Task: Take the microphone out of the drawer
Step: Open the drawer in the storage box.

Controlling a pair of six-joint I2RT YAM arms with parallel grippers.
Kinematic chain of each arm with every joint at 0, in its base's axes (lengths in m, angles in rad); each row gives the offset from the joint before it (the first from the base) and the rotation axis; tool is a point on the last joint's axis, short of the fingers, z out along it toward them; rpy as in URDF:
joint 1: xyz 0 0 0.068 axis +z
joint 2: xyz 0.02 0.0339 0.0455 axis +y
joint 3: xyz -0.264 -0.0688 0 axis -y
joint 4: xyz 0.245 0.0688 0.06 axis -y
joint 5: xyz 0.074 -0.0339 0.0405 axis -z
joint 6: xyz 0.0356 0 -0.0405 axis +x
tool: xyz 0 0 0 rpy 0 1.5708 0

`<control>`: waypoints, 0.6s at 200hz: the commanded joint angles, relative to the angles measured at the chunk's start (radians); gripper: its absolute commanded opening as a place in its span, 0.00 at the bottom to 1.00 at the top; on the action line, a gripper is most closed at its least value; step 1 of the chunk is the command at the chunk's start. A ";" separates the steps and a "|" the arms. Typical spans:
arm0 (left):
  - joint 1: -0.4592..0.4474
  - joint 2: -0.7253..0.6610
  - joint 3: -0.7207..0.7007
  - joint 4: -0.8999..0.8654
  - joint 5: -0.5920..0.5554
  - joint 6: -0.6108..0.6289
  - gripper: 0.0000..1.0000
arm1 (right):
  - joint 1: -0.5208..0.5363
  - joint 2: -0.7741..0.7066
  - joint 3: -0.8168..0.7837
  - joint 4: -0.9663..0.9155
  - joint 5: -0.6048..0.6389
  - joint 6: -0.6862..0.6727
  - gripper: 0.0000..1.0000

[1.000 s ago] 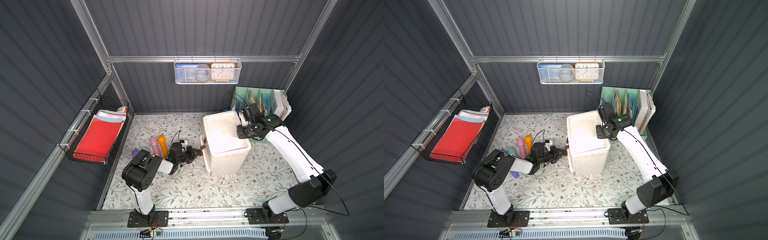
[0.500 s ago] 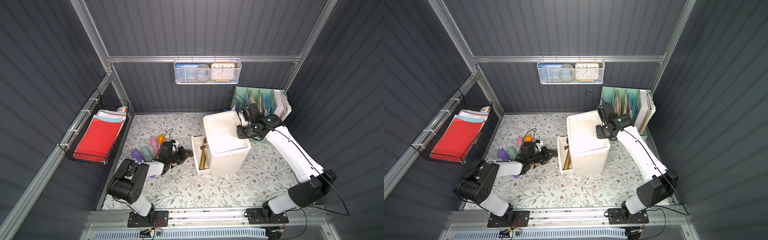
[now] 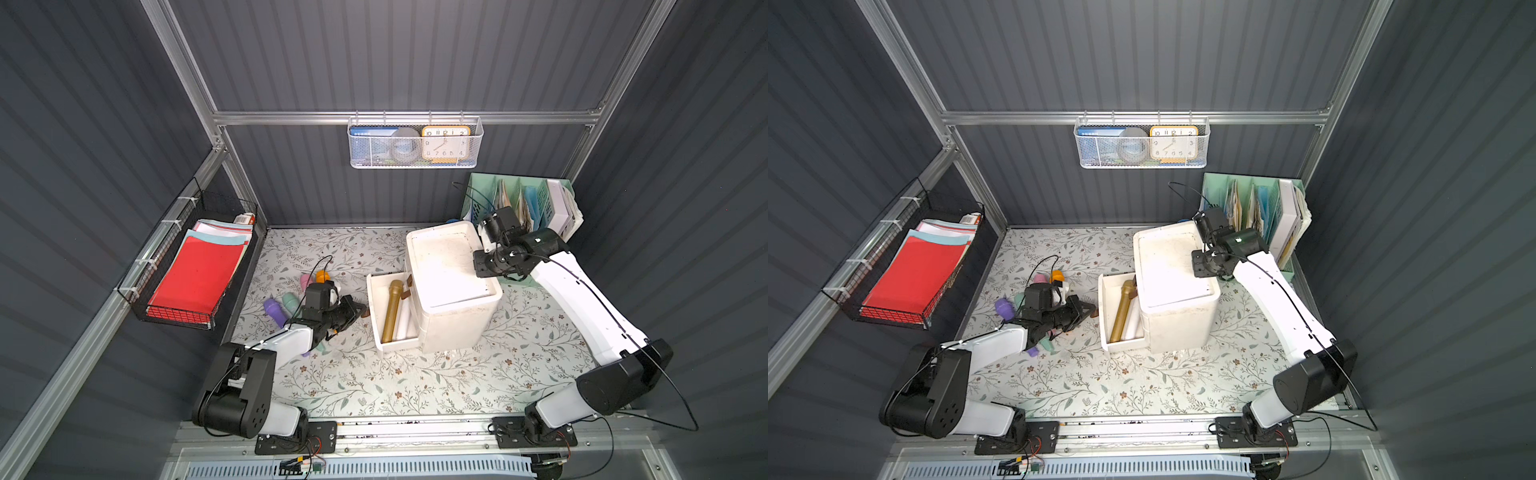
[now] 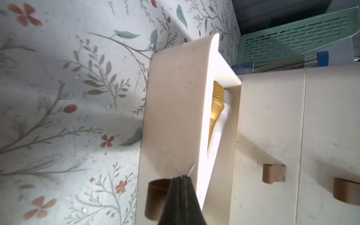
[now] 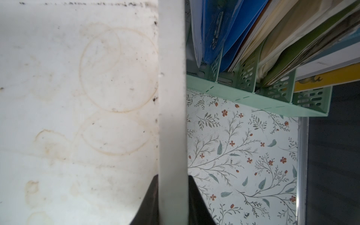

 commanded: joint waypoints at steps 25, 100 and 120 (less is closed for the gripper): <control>0.015 -0.055 0.026 -0.085 -0.057 0.067 0.02 | 0.005 0.128 -0.104 -0.112 -0.007 0.009 0.00; 0.012 -0.085 0.198 -0.310 -0.131 0.266 0.45 | 0.005 0.133 -0.101 -0.107 -0.013 0.010 0.00; 0.001 -0.084 0.268 -0.388 -0.149 0.324 0.46 | 0.004 0.135 -0.099 -0.106 -0.022 0.009 0.00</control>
